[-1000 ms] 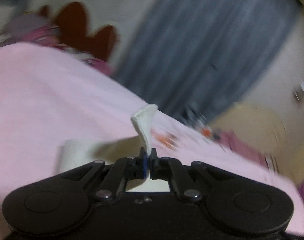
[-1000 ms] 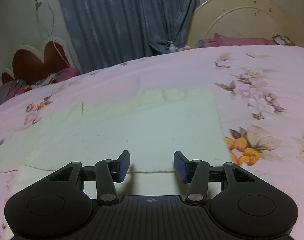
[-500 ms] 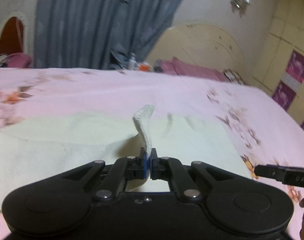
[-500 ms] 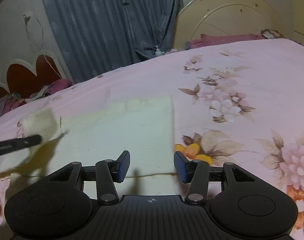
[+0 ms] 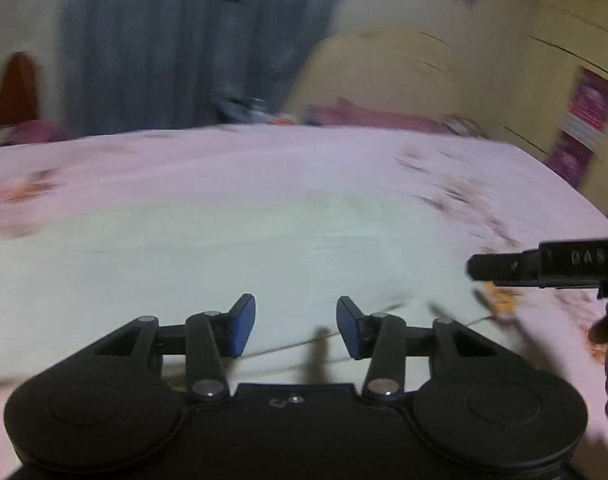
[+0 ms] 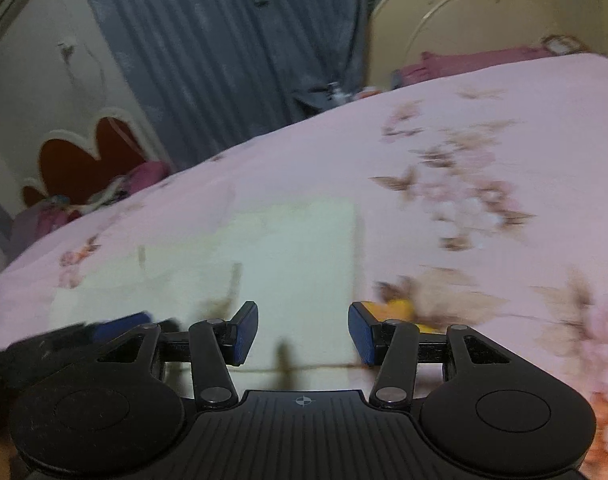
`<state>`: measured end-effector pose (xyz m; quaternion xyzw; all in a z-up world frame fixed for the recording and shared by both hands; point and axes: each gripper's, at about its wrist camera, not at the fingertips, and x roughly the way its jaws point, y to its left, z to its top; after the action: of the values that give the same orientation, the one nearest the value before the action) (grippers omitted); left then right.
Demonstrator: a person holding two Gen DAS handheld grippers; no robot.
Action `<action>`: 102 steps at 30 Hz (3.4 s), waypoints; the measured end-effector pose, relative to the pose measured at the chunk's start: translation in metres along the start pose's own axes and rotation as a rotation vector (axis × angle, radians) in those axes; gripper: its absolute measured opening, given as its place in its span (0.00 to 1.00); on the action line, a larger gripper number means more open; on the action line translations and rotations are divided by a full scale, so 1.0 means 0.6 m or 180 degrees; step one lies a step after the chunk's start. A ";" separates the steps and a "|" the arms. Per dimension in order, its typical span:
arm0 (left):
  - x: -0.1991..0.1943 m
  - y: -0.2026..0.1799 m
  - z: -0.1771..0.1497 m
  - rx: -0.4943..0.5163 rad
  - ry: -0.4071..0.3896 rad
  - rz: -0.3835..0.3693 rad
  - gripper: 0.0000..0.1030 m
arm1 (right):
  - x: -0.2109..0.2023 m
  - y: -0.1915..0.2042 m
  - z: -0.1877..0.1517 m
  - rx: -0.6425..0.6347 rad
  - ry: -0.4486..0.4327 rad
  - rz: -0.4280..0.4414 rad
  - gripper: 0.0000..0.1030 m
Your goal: Fold small clothes
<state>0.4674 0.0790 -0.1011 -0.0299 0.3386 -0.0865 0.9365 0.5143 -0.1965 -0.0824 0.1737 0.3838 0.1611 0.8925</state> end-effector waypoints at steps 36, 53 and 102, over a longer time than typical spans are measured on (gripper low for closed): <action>-0.037 0.229 -0.059 -0.0540 0.0254 0.0639 0.33 | 0.032 0.032 0.007 -0.0427 0.0018 -0.0389 0.06; -0.034 0.227 -0.057 -0.0422 0.0306 0.0624 0.31 | 0.051 -0.006 -0.022 -0.0380 0.0182 -0.0601 0.06; 0.057 0.220 0.008 0.0035 0.0042 0.0327 0.43 | 0.107 0.029 0.018 -0.0666 0.0222 -0.0734 0.06</action>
<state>0.5151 0.2026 -0.1339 -0.0067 0.3454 -0.0404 0.9376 0.5613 -0.1563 -0.1084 0.0288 0.4130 0.1026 0.9045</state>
